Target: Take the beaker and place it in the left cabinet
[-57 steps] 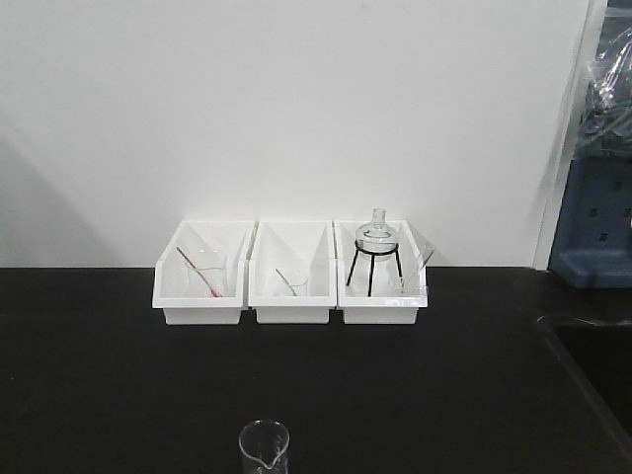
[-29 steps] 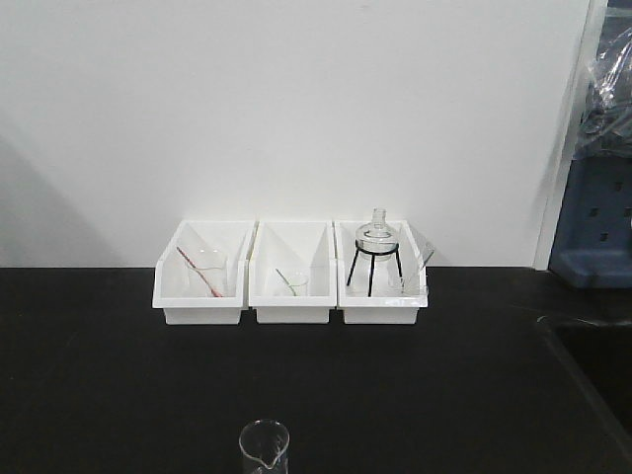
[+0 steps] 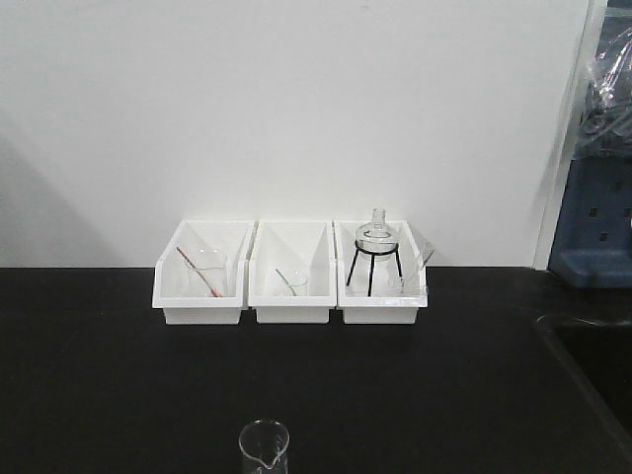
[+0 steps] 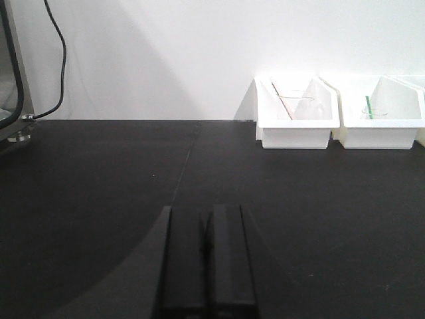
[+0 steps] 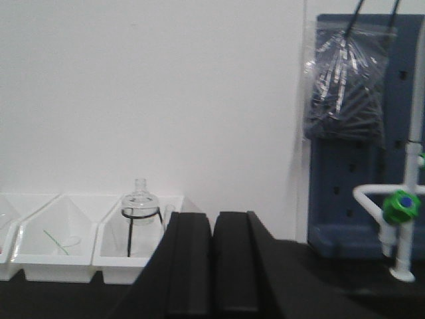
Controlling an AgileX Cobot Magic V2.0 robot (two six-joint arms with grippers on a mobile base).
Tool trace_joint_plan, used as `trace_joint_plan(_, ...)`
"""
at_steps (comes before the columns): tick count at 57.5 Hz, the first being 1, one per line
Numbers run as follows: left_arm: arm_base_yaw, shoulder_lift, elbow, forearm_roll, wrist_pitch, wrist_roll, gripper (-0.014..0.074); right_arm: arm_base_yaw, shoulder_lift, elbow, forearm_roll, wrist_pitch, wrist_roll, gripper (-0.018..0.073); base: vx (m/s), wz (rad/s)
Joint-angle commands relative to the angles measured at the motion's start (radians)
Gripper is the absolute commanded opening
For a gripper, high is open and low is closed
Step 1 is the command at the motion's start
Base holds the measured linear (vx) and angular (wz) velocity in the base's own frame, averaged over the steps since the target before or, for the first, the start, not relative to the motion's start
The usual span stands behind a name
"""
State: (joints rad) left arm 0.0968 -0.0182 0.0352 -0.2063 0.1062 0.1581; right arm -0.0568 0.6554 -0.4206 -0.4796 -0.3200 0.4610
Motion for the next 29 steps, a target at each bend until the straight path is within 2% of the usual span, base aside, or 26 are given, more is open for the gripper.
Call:
trace_joint_plan(1,-0.003,-0.01,-0.018,-0.005,-0.088,-0.002,-0.0006,0.037,0.111,-0.063,-0.192,-0.231,0.104,-0.0001,0.0,0.0)
trace_joint_plan(5,-0.003,-0.01,-0.018,-0.005,-0.088,-0.002,-0.0006,0.092,0.192,-0.073,-0.35,-0.294,0.173,-0.0001,0.0,0.0)
trace_joint_plan(10,-0.003,-0.01,-0.018,-0.005,-0.088,-0.002,-0.0006,0.153,0.3,-0.083,-0.451,-0.308,0.201,-0.0001,0.0,0.0)
trace_joint_plan(29,-0.003,-0.01,-0.018,-0.005,-0.088,-0.002,-0.0006,0.351,0.603,-0.084,-0.411,-0.305,0.195,0.0041,0.0,0.0)
